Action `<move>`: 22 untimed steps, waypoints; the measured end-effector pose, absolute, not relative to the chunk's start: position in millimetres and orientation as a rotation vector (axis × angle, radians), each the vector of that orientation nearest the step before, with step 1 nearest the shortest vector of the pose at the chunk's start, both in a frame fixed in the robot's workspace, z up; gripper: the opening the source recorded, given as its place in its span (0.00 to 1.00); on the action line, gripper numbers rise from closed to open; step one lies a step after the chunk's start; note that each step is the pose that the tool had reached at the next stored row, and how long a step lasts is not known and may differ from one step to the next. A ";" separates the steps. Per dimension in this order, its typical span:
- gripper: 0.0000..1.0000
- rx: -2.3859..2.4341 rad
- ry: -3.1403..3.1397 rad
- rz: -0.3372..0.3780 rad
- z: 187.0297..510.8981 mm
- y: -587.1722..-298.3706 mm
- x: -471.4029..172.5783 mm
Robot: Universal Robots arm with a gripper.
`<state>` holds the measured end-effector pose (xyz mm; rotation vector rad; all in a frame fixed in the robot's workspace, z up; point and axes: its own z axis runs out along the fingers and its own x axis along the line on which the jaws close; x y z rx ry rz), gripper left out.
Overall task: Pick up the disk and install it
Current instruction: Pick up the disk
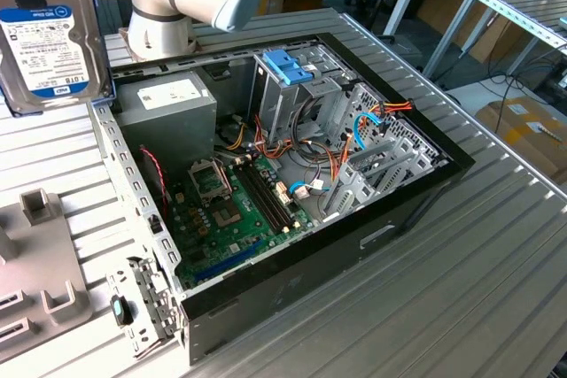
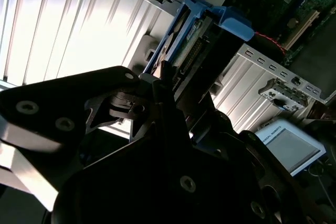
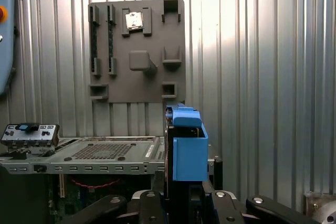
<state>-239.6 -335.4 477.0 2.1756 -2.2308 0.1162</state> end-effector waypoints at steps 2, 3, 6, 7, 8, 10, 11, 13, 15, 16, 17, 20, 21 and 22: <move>0.35 2.176 -2.231 0.116 477.1 -335.4 -233.4; 0.35 2.176 -2.231 0.116 477.1 -335.4 -229.7; 0.35 2.176 -2.231 0.116 477.1 -335.3 -221.9; 0.35 2.176 -2.231 0.116 477.1 -335.3 -220.8; 0.35 2.176 -2.231 0.116 477.2 -335.3 -220.5; 0.35 2.176 -2.231 0.116 477.2 -335.3 -220.5; 0.35 2.175 -2.231 0.116 477.6 -335.3 -220.3; 0.35 2.175 -2.231 0.116 480.6 -335.3 -220.2; 0.35 2.175 -2.231 0.116 480.9 -335.2 -220.1; 0.35 2.176 -2.231 0.116 480.9 -335.2 -220.1; 0.35 2.175 -2.231 0.116 481.0 -335.2 -220.1; 0.35 2.175 -2.231 0.116 481.0 -335.3 -220.1; 0.35 2.175 -2.230 0.116 481.1 -335.3 -219.8; 0.35 2.175 -2.230 0.116 481.1 -335.3 -219.3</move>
